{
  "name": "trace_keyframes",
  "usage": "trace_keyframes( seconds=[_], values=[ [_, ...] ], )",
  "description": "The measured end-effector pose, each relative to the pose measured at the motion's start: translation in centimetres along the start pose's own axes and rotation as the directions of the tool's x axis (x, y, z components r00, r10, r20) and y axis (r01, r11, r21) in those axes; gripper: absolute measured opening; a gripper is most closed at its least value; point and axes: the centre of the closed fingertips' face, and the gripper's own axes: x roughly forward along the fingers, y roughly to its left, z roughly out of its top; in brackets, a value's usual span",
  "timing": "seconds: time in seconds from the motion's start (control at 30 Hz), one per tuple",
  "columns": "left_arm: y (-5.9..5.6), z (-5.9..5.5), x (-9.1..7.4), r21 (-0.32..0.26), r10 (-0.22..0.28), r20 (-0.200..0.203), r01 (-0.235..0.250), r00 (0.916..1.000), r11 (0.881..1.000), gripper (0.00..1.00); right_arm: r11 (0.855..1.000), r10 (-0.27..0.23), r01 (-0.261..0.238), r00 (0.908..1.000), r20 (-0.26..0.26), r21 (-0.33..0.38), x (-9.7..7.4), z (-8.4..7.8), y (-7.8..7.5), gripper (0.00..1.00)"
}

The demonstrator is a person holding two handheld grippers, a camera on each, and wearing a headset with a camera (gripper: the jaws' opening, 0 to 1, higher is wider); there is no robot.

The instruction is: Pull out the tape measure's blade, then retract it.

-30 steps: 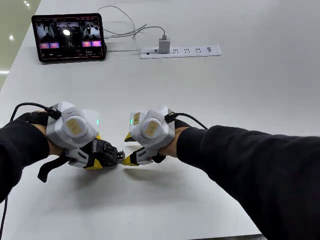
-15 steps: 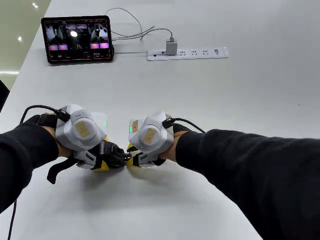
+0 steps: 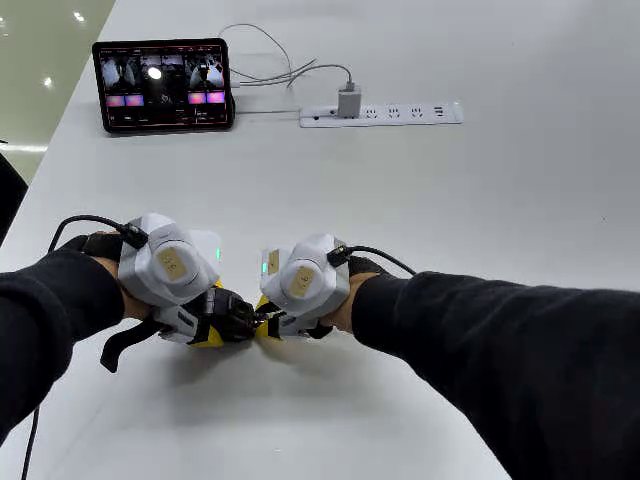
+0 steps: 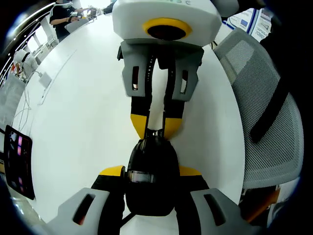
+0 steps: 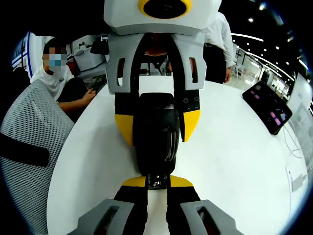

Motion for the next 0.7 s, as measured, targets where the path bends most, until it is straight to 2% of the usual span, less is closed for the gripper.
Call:
trace_keyframes(
  seconds=[0.23,0.7],
  values=[
    [-0.05,-0.07,-0.03,0.007,0.005,-0.006,-0.005,1.0,1.0,0.33,0.998,0.03,-0.031,0.9993,0.023,0.045,-0.35,-0.3,0.13,0.09],
    [0.1,-0.22,-0.01,0.0,0.009,0.006,-0.009,0.9999,1.0,0.33,0.999,0.01,-0.011,0.9998,0.019,0.038,-0.49,-0.38,0.2,0.09]
  ],
)
